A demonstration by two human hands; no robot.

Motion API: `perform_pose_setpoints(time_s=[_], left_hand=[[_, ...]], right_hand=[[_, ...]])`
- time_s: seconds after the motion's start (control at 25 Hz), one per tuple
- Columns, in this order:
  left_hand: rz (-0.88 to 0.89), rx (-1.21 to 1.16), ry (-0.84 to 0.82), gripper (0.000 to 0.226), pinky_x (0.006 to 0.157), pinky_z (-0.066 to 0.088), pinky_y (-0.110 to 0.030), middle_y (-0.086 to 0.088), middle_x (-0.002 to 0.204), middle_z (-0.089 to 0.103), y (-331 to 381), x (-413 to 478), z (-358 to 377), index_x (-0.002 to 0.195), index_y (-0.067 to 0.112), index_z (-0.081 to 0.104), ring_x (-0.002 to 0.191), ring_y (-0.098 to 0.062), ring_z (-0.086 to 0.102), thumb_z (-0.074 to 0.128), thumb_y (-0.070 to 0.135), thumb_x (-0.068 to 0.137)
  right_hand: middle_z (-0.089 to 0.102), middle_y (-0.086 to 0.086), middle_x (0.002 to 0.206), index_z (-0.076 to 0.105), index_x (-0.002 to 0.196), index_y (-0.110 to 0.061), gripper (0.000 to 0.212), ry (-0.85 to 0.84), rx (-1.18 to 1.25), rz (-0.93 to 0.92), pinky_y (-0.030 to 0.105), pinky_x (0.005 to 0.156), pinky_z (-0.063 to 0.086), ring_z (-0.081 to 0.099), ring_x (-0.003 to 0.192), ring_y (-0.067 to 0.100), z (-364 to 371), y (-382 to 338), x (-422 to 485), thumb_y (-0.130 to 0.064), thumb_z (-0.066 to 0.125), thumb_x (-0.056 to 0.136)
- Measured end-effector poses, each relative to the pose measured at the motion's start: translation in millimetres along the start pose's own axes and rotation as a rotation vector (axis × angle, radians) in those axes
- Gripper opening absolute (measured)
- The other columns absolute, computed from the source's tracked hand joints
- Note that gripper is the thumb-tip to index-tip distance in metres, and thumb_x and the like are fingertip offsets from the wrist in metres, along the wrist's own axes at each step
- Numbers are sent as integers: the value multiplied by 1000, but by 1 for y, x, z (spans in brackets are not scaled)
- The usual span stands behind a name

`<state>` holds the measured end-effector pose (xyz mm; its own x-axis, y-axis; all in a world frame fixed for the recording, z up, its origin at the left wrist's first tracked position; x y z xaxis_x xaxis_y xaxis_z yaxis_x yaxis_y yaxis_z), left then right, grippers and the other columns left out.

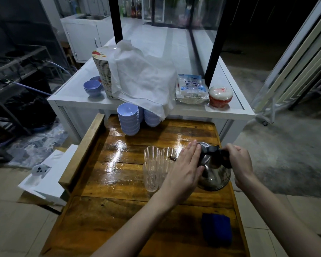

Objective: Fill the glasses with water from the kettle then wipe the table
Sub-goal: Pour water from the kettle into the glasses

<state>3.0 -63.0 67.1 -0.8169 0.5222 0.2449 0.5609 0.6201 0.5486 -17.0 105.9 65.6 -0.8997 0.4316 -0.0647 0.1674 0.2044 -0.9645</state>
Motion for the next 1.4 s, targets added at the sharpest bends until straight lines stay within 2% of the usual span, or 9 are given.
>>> perform_pose_setpoints(time_s=[0.28, 0.44, 0.56, 0.76, 0.92, 1.08, 1.4], left_hand=[[-3, -85, 24, 59, 122, -1, -30, 4, 162, -10, -15, -7, -11, 154, 18, -1, 147, -4, -13, 26, 36, 104], [0, -102, 28, 60, 122, -2, -30, 5, 161, -11, -19, -11, -13, 154, 19, -2, 147, -3, -14, 26, 37, 104], [-1, -111, 35, 60, 122, -2, -30, 5, 161, -11, -21, -11, -12, 154, 18, -2, 147, -3, -15, 27, 36, 104], [-8, -138, 50, 60, 121, -3, -28, 7, 160, -12, -24, -12, -11, 153, 20, -3, 146, -2, -16, 28, 35, 104], [-14, -147, 54, 61, 120, -5, -25, 7, 160, -13, -27, -12, -12, 153, 20, -5, 146, -1, -16, 27, 35, 104], [-22, -133, 77, 61, 119, -6, -23, 5, 161, -10, -32, -12, -14, 154, 17, 0, 147, -2, -14, 28, 35, 103], [-33, -147, 71, 61, 118, -7, -20, 7, 160, -12, -35, -12, -12, 154, 17, -1, 146, 0, -16, 28, 35, 104]], right_hand=[[52, 1, 53, 57, 54, -13, 32, 34, -142, -66, 38, 59, 38, 49, 60, 21, 14, -18, -4, -28, 53, 82], [52, 4, 54, 59, 58, -1, 36, 32, -194, -98, 39, 59, 39, 49, 59, 22, 17, -24, -4, -26, 54, 84], [54, 8, 58, 60, 65, 7, 37, 34, -209, -113, 38, 60, 41, 50, 61, 21, 19, -28, -5, -24, 55, 84], [49, 7, 54, 59, 64, 10, 39, 21, -292, -181, 31, 53, 35, 45, 56, 18, 25, -41, -4, -21, 55, 87], [49, 6, 53, 60, 60, 6, 39, 9, -326, -196, 31, 53, 36, 45, 54, 16, 28, -44, -1, -22, 56, 86], [46, 4, 51, 53, 50, -11, 39, -19, -324, -197, 28, 52, 35, 44, 53, 15, 34, -50, -1, -18, 57, 88], [47, -4, 48, 51, 46, -20, 45, -24, -338, -204, 26, 51, 35, 44, 52, 12, 37, -53, -4, -19, 57, 91]])
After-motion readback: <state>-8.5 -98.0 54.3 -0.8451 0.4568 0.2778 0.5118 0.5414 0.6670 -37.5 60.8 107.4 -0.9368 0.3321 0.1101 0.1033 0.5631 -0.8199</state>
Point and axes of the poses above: each hand's wrist, its own x-axis towards the middle knuckle, its own z-axis out of the palm, y = z × x, the point moved 10 cm from there along x, towards the middle knuckle
